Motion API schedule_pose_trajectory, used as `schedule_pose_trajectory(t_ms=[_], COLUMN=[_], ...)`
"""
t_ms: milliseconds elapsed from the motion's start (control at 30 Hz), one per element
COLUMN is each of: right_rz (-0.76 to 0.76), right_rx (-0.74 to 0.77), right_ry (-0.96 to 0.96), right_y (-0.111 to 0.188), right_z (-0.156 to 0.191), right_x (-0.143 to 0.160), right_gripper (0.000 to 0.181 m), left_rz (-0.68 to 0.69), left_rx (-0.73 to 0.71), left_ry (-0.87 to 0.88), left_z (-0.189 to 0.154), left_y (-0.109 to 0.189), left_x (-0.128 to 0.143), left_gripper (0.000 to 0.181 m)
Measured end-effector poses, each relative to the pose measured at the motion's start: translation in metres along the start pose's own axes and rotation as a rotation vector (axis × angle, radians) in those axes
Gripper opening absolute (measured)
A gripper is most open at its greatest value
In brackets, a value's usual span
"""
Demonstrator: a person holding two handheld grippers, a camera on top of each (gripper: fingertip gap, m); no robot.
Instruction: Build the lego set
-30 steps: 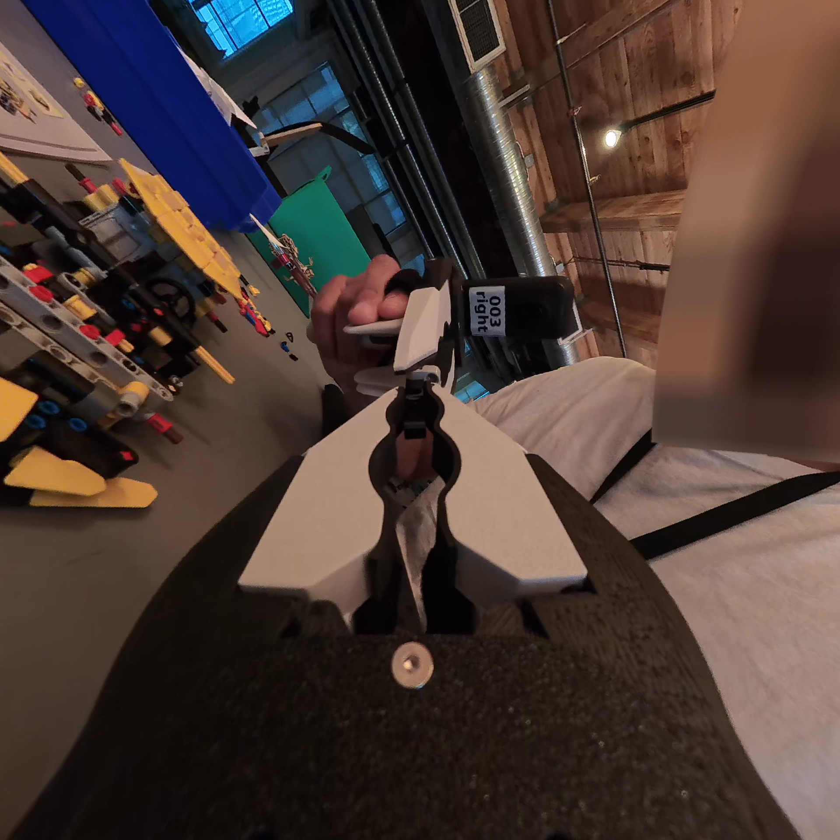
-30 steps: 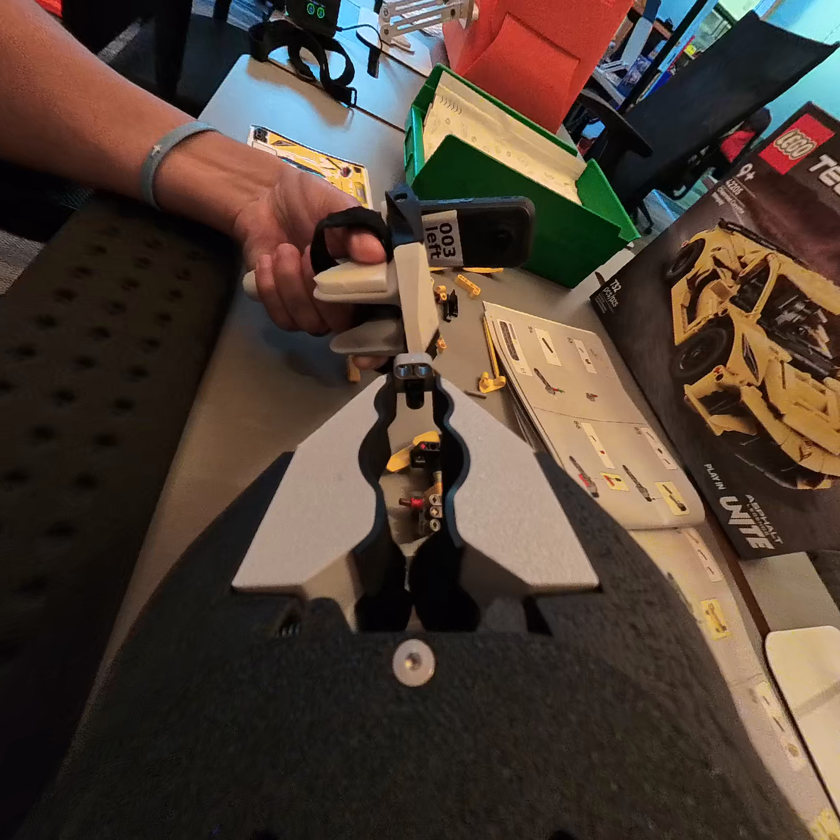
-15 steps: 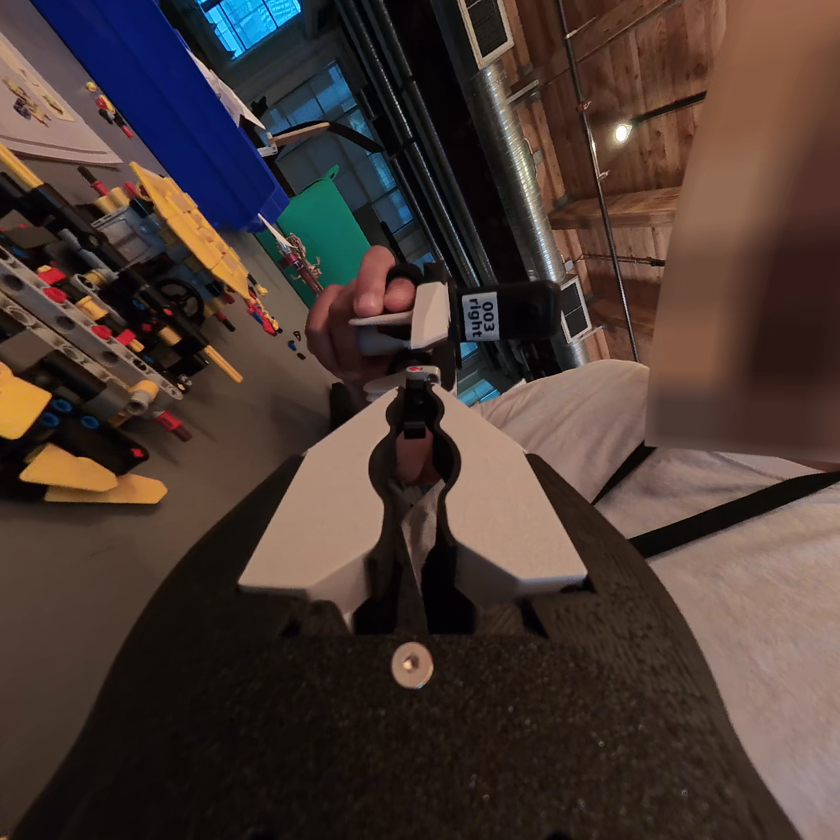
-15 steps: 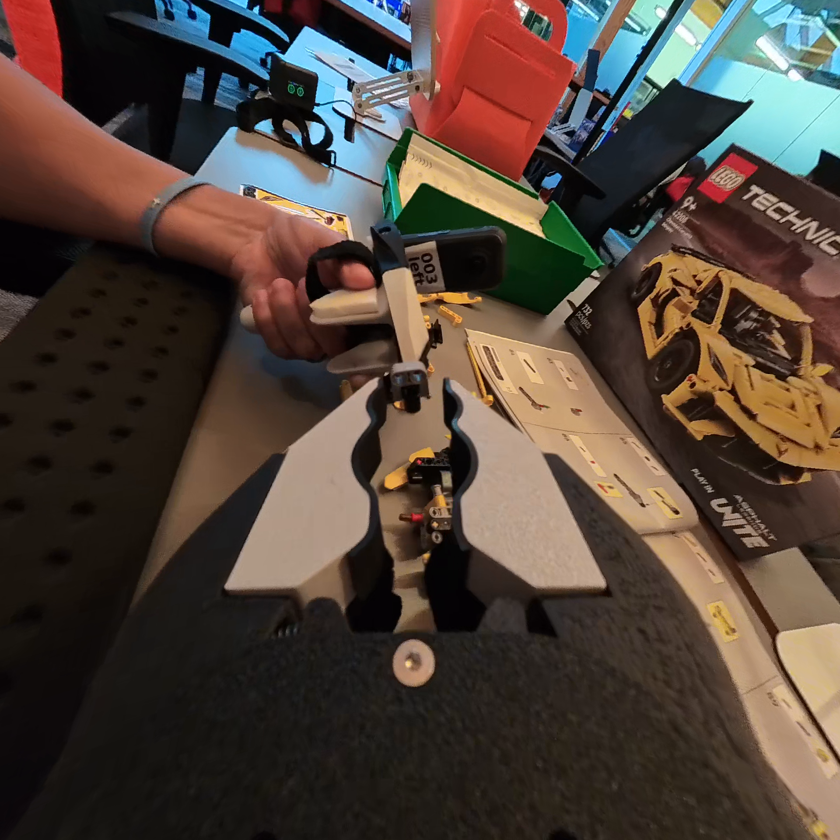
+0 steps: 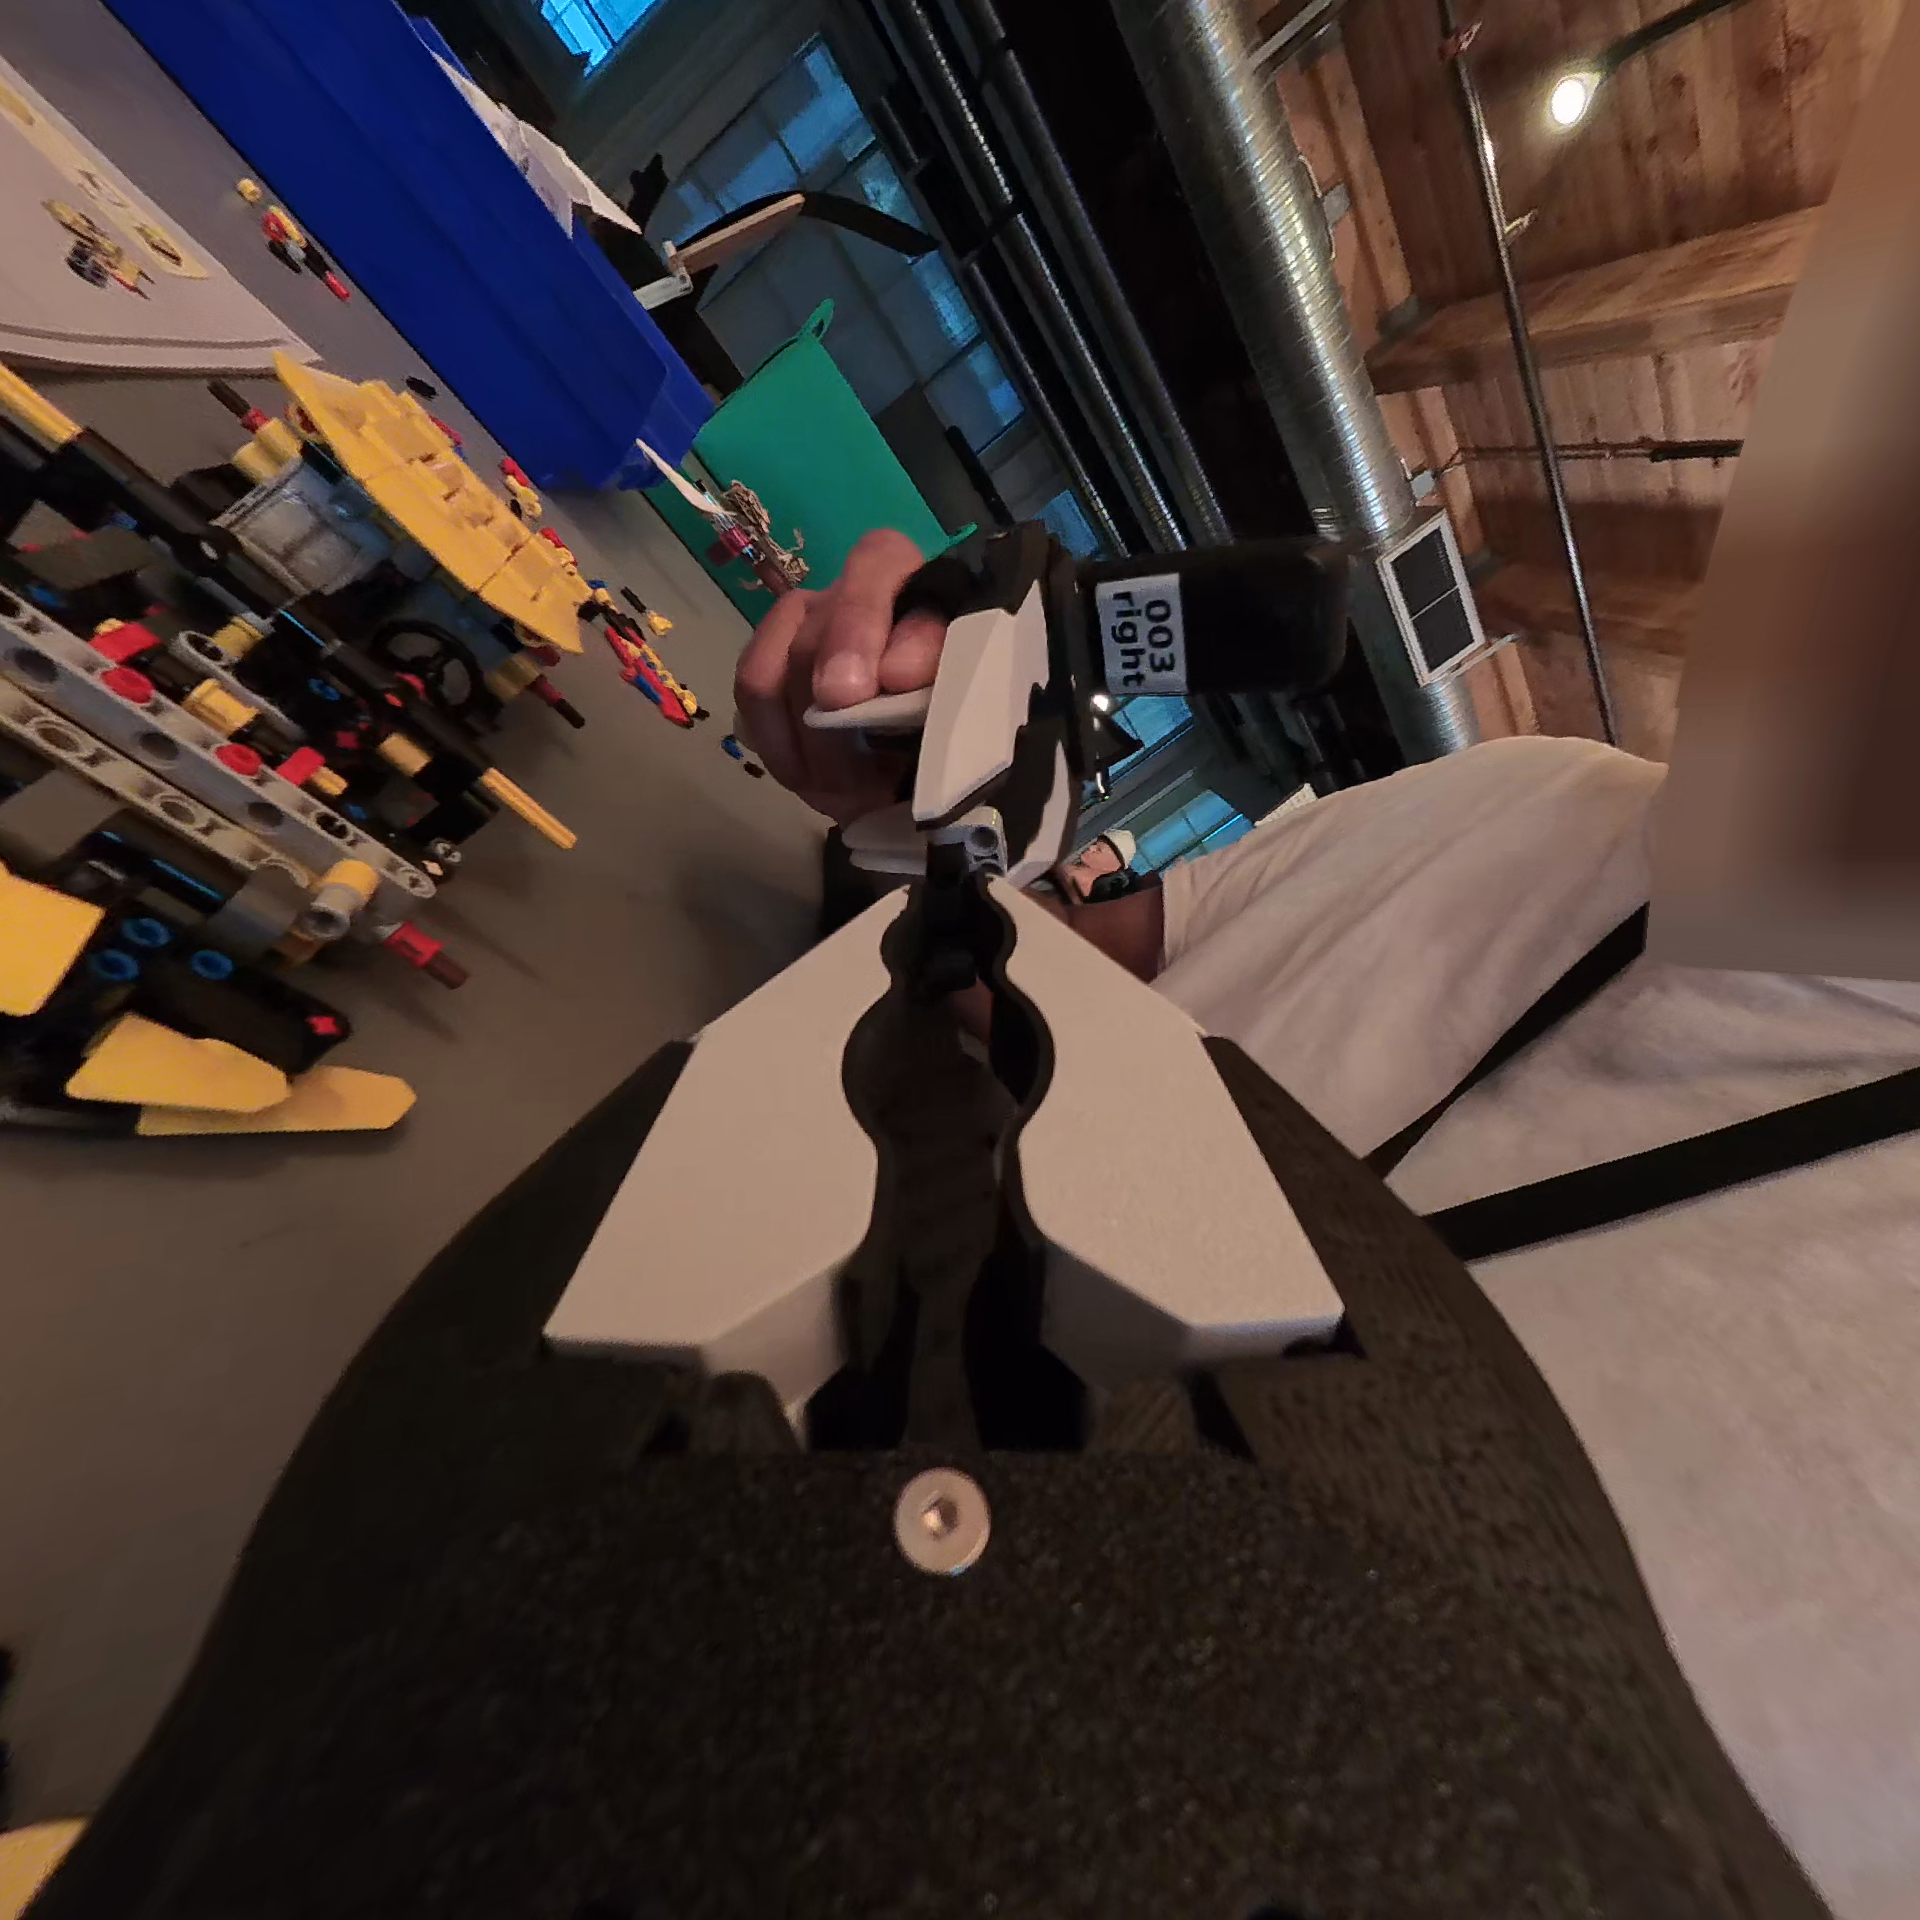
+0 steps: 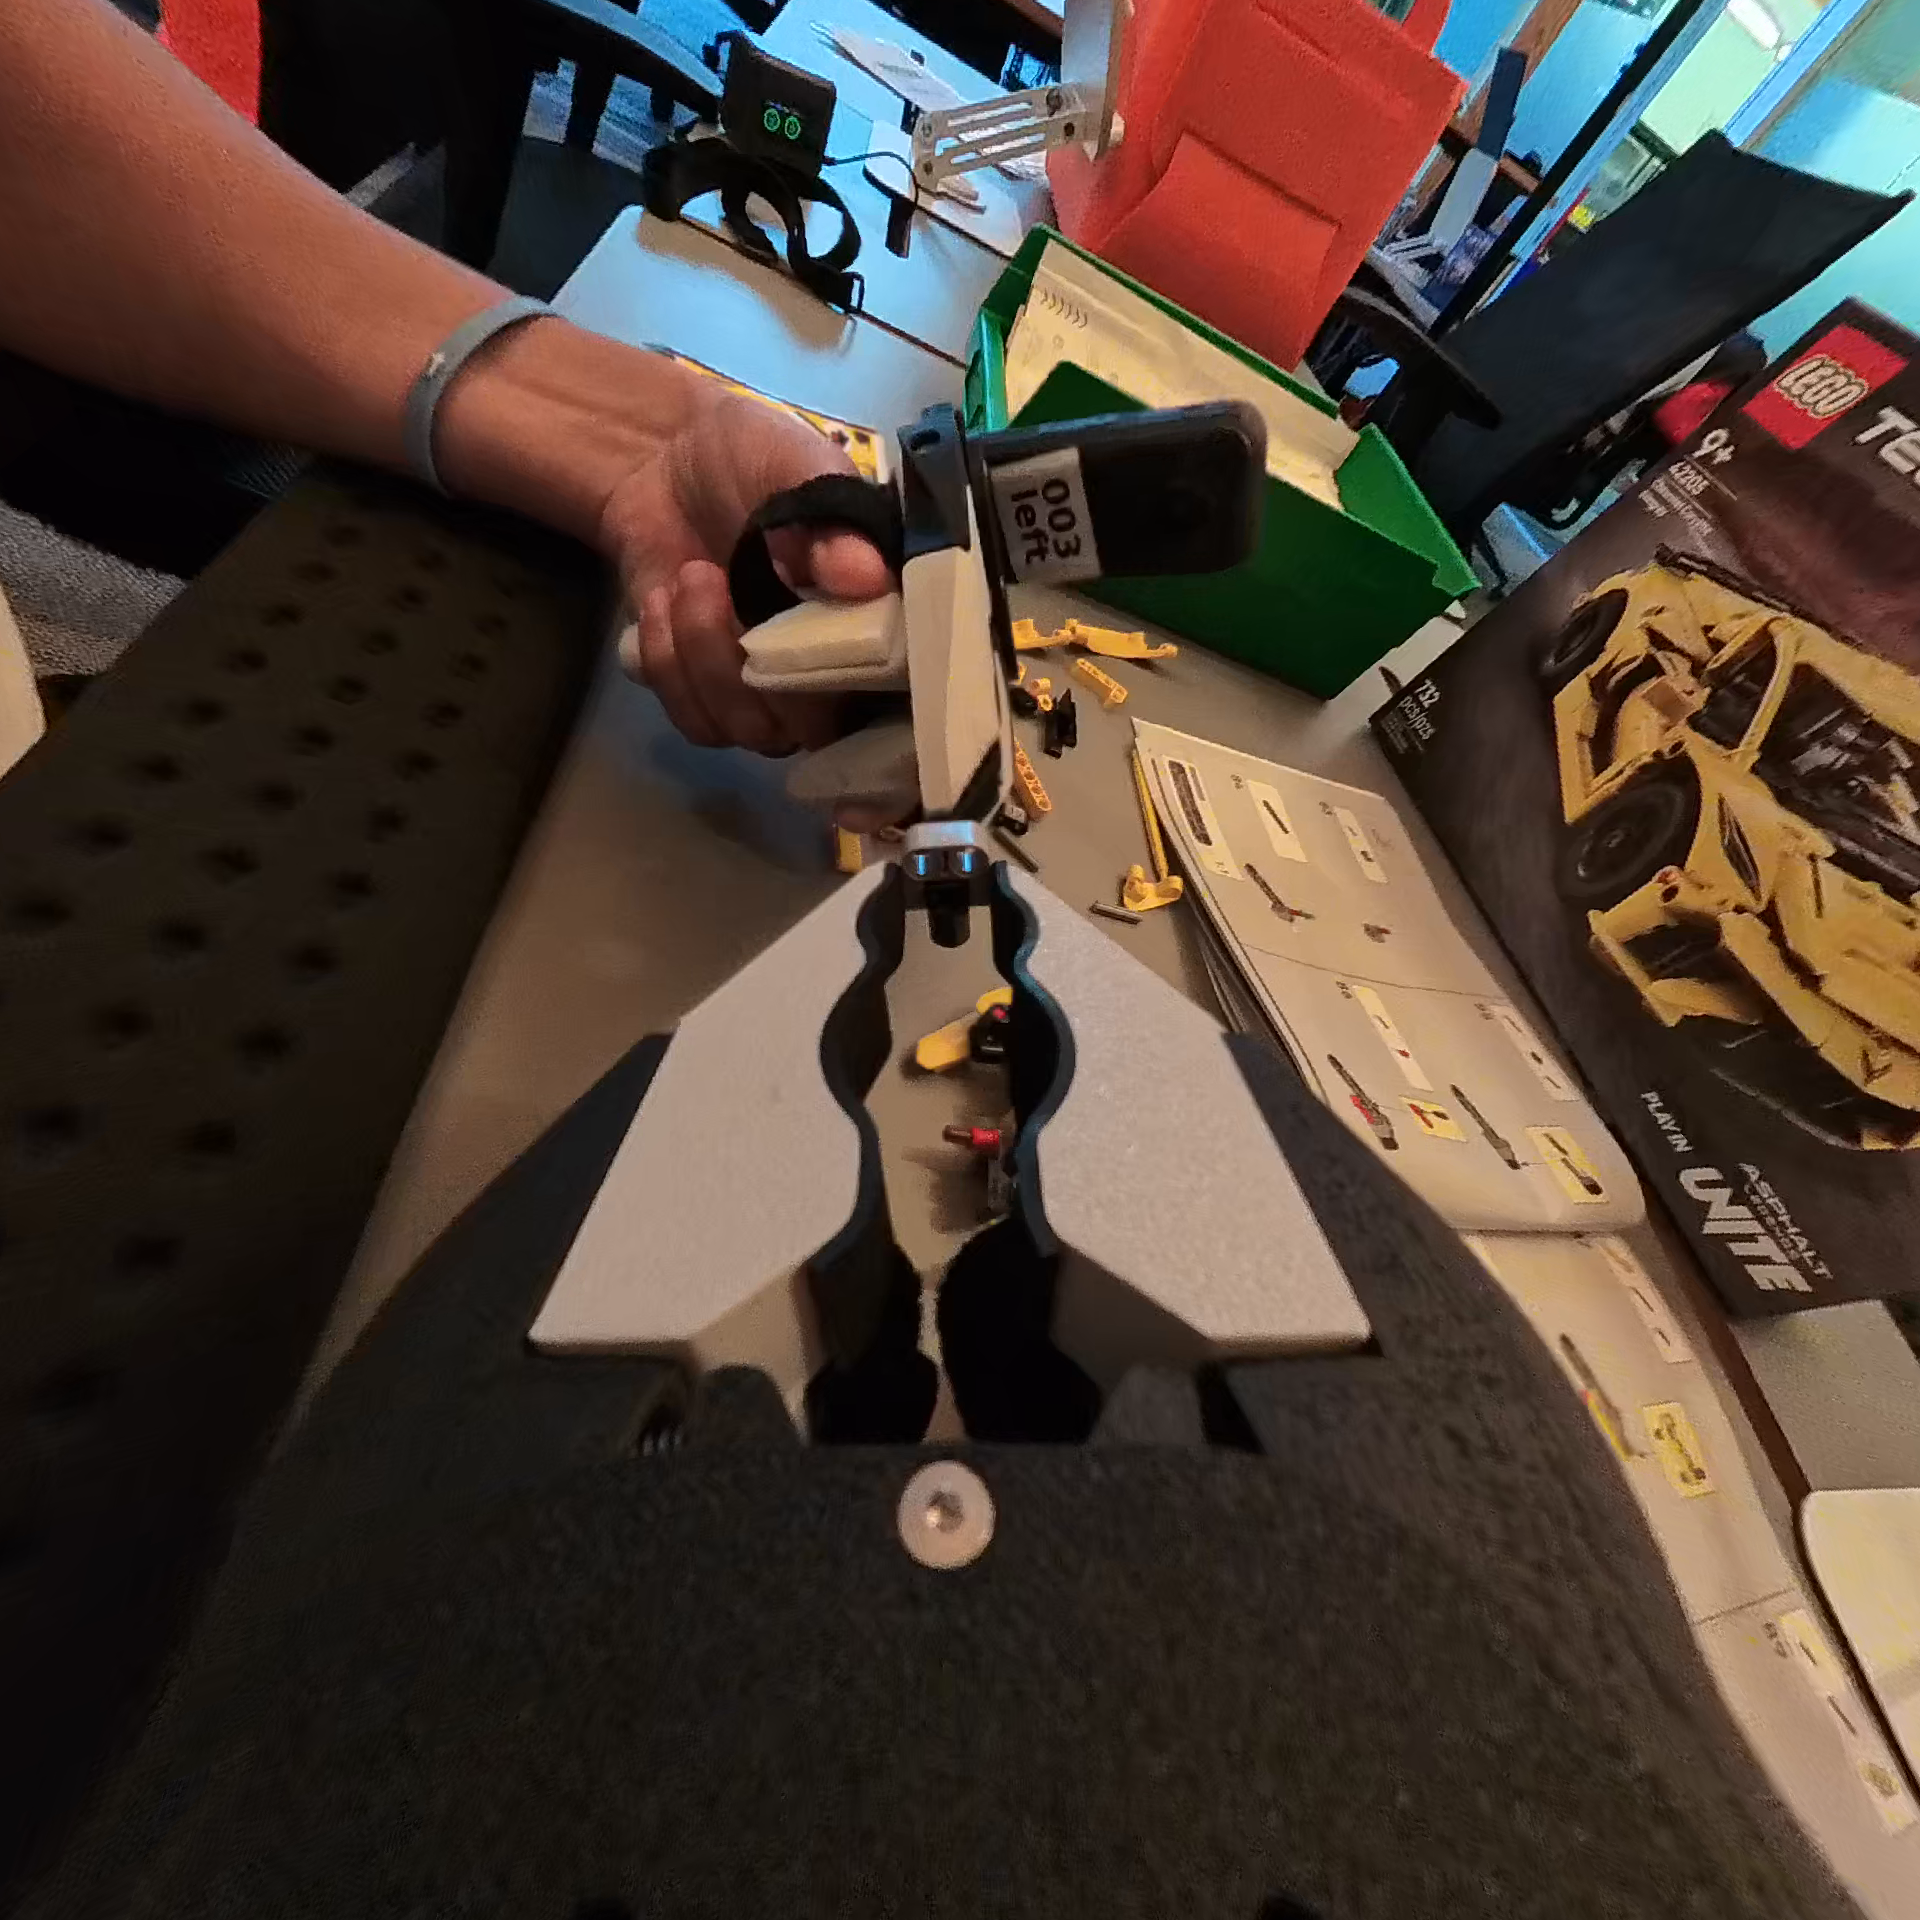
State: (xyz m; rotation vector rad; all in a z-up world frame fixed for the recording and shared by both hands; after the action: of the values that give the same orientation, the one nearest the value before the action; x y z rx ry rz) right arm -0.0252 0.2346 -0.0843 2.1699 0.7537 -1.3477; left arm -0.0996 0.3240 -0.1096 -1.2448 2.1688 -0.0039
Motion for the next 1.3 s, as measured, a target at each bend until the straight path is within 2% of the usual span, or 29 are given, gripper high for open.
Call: schedule_pose_trajectory(t_ms=[133,300,633,767,833,900,1033,1067,1167,1300], right_rz=[-0.05,-0.09,-0.112,-0.091,-0.107,-0.091,-0.096,-0.082,-0.02,0.106], right_rx=[-0.005,-0.007,0.002,0.058,0.139,0.203,0.292,0.305,0.353,0.404], right_ry=[0.017,0.11,0.062,0.032,0.007,-0.02,-0.064,-0.078,-0.112,-0.141], right_y=[0.0,0.002,0.009,0.008,0.013,0.021,0.029,0.028,0.024,0.021], right_z=[-0.001,0.0,-0.007,-0.012,-0.021,-0.03,-0.039,-0.041,-0.044,-0.049], right_x=[0.0,0.002,0.003,0.01,0.007,0.005,0.002,0.005,0.017,0.038], right_gripper=[0.015,0.015,0.015,0.017,0.032,0.038,0.036,0.036,0.031,0.038], left_rz=[-0.015,-0.006,-0.041,-0.056,-0.075,-0.074,0.01,0.001,-0.095,-0.17], left_rx=[0.016,0.001,-0.004,-0.072,-0.156,-0.281,-0.626,-0.689,-0.773,-0.828], left_ry=[0.036,-0.028,-0.016,-0.103,-0.233,-0.416,-0.926,-0.996,-0.908,-0.877], left_z=[0.0,-0.004,-0.004,0.001,0.003,0.007,0.023,0.027,0.033,0.029], left_y=[0.001,0.0,0.007,0.009,0.014,0.021,0.05,0.059,0.078,0.087], left_x=[-0.001,0.0,-0.006,-0.01,-0.018,-0.028,-0.051,-0.057,-0.073,-0.086], left_gripper=[0.007,0.008,0.007,0.007,0.007,0.007,0.007,0.007,0.007,0.007])
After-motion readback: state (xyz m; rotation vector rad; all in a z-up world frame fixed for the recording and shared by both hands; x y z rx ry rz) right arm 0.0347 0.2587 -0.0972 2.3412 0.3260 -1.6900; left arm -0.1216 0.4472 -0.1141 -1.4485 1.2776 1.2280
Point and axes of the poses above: each gripper's, where its closed fingertips meet, y back along the fingers, x out of its underside, z = x × y across the jaws, the point moved 6 cm from there along y, back along the fingers, and after that the axes turned 15 degrees about -z, right-handed, at the moved point
